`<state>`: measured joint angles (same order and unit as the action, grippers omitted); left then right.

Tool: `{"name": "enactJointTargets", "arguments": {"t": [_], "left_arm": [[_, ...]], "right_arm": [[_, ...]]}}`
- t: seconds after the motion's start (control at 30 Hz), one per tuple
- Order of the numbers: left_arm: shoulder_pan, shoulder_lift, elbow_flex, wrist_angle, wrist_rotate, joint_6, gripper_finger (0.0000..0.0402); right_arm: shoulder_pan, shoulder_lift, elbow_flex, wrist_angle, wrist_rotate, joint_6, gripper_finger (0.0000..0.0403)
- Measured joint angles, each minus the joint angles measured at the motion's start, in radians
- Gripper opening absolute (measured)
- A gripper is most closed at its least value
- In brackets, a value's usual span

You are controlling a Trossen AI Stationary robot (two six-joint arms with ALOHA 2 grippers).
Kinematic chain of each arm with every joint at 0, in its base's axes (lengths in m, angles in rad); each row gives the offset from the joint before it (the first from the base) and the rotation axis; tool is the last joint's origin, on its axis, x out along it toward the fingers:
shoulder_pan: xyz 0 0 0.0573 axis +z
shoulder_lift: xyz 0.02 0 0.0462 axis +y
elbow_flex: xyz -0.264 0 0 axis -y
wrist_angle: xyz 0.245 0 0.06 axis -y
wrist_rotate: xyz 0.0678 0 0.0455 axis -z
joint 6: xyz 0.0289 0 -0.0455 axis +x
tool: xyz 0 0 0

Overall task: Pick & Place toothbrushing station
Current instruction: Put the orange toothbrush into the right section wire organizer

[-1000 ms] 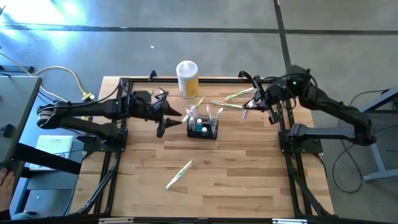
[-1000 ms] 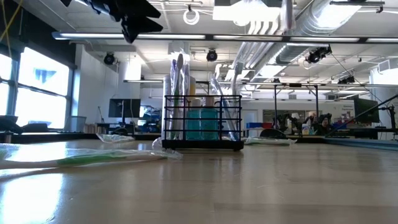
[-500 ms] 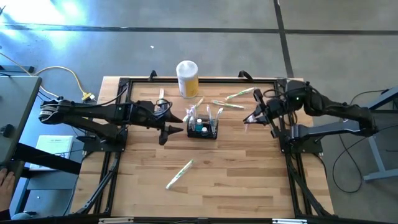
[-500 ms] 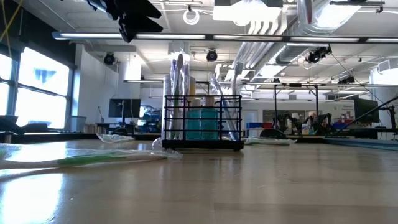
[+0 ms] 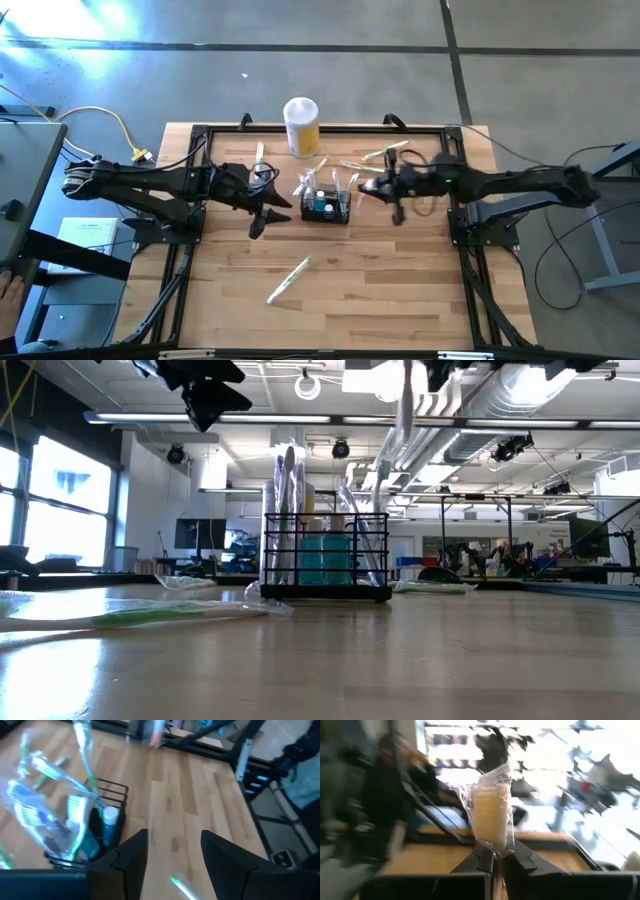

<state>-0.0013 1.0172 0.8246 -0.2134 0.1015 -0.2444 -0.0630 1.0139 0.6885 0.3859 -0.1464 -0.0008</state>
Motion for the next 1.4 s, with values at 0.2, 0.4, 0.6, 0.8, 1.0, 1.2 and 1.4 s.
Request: {"name": "enactJointTargets", "arguments": {"t": [0.2, 0.4, 0.6, 0.8, 1.0, 1.2, 1.4], "left_arm": [[0.0, 0.0, 0.0, -0.007, 0.022, -0.024, 0.018], [0.0, 0.0, 0.0, -0.007, 0.022, -0.04, 0.018], [0.0, 0.0, 0.0, -0.007, 0.024, -0.057, 0.018], [0.0, 0.0, 0.0, -0.007, 0.028, -0.075, 0.018], [0.0, 0.0, 0.0, -0.007, 0.023, -0.069, 0.018], [0.001, 0.0, 0.0, -0.006, 0.006, -0.035, 0.018], [0.001, 0.0, 0.0, -0.006, -0.063, -0.022, 0.018]], "right_arm": [[0.016, 0.16, 0.0, 0.059, 0.157, -0.02, 0.0009], [0.016, 0.284, 0.001, 0.181, 0.226, 0.002, 0.0009], [0.016, 0.338, 0.001, 0.168, 0.373, 0.022, 0.0009], [0.032, 0.365, -0.041, 0.167, 0.42, 0.106, 0.0009], [0.065, 0.364, -0.089, 0.173, 0.46, 0.164, 0.0009], [0.061, 0.407, -0.108, 0.189, 0.456, 0.192, 0.0009], [0.061, 0.5, -0.108, 0.258, 0.433, 0.229, 0.0009]]}}
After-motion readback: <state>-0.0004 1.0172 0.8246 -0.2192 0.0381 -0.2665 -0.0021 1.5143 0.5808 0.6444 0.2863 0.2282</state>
